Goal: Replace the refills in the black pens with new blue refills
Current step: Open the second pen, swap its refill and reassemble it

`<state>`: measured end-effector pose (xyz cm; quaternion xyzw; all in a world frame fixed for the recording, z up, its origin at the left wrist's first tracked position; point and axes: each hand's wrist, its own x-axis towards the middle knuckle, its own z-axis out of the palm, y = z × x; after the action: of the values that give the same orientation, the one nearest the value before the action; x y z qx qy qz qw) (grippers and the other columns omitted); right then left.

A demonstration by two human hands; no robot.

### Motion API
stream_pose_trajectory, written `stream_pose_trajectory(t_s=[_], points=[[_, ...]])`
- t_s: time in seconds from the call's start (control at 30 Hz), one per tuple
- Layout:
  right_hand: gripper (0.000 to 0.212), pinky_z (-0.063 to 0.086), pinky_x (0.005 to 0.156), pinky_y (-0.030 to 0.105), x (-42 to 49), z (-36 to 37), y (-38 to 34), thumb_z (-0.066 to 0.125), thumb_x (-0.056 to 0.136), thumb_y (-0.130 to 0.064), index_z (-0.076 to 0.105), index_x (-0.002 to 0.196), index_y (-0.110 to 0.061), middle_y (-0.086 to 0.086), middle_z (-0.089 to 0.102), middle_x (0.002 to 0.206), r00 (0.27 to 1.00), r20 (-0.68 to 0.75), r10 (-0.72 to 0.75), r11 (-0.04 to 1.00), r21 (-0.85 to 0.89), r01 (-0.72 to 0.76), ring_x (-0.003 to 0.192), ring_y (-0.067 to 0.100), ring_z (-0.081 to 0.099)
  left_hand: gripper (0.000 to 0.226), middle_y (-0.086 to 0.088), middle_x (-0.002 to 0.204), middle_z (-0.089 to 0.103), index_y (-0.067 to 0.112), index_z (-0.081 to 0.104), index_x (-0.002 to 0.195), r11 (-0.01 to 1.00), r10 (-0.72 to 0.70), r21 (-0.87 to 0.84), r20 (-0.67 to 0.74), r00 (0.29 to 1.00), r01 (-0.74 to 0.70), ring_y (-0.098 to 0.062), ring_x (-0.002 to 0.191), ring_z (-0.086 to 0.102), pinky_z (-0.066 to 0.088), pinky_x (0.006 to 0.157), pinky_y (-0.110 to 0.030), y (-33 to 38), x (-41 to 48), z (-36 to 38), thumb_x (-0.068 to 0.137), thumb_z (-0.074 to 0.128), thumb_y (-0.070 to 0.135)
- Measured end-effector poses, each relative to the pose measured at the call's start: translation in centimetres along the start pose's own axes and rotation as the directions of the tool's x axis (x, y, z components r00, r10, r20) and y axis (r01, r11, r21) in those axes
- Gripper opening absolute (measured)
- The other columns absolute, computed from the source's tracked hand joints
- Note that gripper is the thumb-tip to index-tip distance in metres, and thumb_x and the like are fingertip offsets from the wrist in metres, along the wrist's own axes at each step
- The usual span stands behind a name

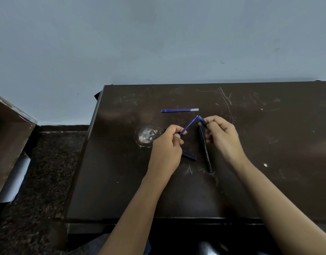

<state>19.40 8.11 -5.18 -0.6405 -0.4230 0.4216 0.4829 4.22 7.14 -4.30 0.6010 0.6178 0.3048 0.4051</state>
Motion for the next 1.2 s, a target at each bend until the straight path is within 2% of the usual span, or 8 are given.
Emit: stream_pose_trajectory(t_s=[0.1, 0.17, 0.23, 0.33, 0.4, 0.53, 0.97, 1.2], points=[[0.03, 0.04, 0.055, 0.024, 0.6, -1.1, 0.2, 0.042, 0.087, -0.009, 0.07, 0.081, -0.02, -0.008, 0.053, 0.058, 1.0, -0.021, -0.021, 0.994, -0.108, 0.019, 0.055, 0.007, 0.044, 0.028, 0.002, 0.088, 0.065, 0.024, 0.063, 0.106, 0.999, -0.007, 0.042, 0.011, 1.0, 0.006, -0.003, 0.057, 0.047, 0.033, 0.05, -0.011, 0.1, 0.0, -0.1, 0.099, 0.038, 0.012], [0.029, 0.04, 0.063, 0.021, 0.7, -1.7, 0.5, 0.044, 0.087, -0.013, 0.069, 0.083, -0.026, -0.017, 0.063, 0.068, 0.996, -0.026, -0.087, 0.968, -0.237, 0.078, 0.062, 0.002, 0.05, 0.029, 0.0, 0.089, 0.066, 0.024, 0.063, 0.106, 0.998, -0.013, 0.053, 0.02, 1.0, 0.012, -0.004, 0.059, 0.047, 0.032, 0.053, -0.014, 0.1, -0.1, -0.1, 0.099, 0.038, 0.011], [0.029, 0.039, 0.069, 0.02, 0.8, -2.0, 0.8, 0.045, 0.088, -0.015, 0.069, 0.086, -0.03, -0.011, 0.068, 0.09, 0.991, -0.011, -0.132, 0.946, -0.301, 0.123, 0.074, 0.004, 0.054, 0.029, -0.001, 0.089, 0.066, 0.023, 0.063, 0.105, 0.998, -0.017, 0.057, 0.028, 0.999, 0.016, -0.004, 0.057, 0.045, 0.032, 0.053, -0.016, 0.2, -0.3, 0.0, 0.099, 0.038, 0.01], [0.03, 0.041, 0.07, 0.015, 0.9, -2.2, 1.1, 0.046, 0.09, -0.016, 0.069, 0.088, -0.035, -0.002, 0.066, 0.098, 0.983, 0.011, -0.185, 0.917, -0.357, 0.177, 0.08, 0.008, 0.056, 0.029, -0.003, 0.089, 0.066, 0.022, 0.063, 0.107, 0.997, -0.025, 0.078, 0.049, 0.998, 0.021, -0.005, 0.056, 0.044, 0.032, 0.054, -0.016, 0.2, -0.3, 0.0, 0.099, 0.038, 0.011], [0.03, 0.04, 0.067, 0.009, 1.0, -2.3, 1.1, 0.047, 0.09, -0.017, 0.068, 0.089, -0.037, -0.001, 0.065, 0.098, 0.977, 0.011, -0.214, 0.905, -0.373, 0.202, 0.081, 0.007, 0.055, 0.029, -0.003, 0.09, 0.066, 0.022, 0.063, 0.109, 0.995, -0.03, 0.092, 0.059, 0.998, 0.025, -0.005, 0.057, 0.045, 0.032, 0.055, -0.017, 0.3, -0.4, 0.0, 0.099, 0.038, 0.011], [0.03, 0.037, 0.066, 0.005, 1.1, -2.5, 1.2, 0.047, 0.09, -0.017, 0.068, 0.088, -0.039, -0.002, 0.064, 0.097, 0.97, 0.011, -0.244, 0.897, -0.377, 0.23, 0.082, 0.005, 0.055, 0.029, -0.002, 0.089, 0.066, 0.023, 0.063, 0.108, 0.993, -0.031, 0.113, 0.058, 0.998, 0.025, -0.005, 0.062, 0.048, 0.033, 0.056, -0.017, 0.4, -0.5, -0.1, 0.099, 0.038, 0.011], [0.03, 0.034, 0.069, 0.001, 0.8, -2.3, 1.0, 0.051, 0.09, -0.006, 0.068, 0.092, -0.031, 0.003, 0.056, 0.101, 0.948, 0.128, -0.29, 0.852, -0.416, 0.317, 0.089, -0.002, 0.048, 0.029, -0.001, 0.093, 0.064, 0.025, 0.063, 0.107, 0.982, -0.045, 0.186, 0.097, 0.994, 0.026, -0.006, 0.061, 0.046, 0.031, 0.054, -0.017, 0.5, -0.6, -0.2, 0.099, 0.039, 0.011], [0.033, 0.033, 0.072, 0.002, 0.8, -2.6, 0.8, 0.051, 0.084, 0.007, 0.065, 0.09, -0.021, -0.006, 0.048, 0.096, 0.926, 0.188, -0.328, 0.817, -0.436, 0.377, 0.085, -0.007, 0.047, 0.028, -0.003, 0.096, 0.066, 0.024, 0.064, 0.107, 0.982, -0.05, 0.186, 0.153, 0.987, 0.021, -0.006, 0.059, 0.044, 0.031, 0.054, -0.015, 0.4, -0.6, -0.2, 0.099, 0.041, 0.011]])
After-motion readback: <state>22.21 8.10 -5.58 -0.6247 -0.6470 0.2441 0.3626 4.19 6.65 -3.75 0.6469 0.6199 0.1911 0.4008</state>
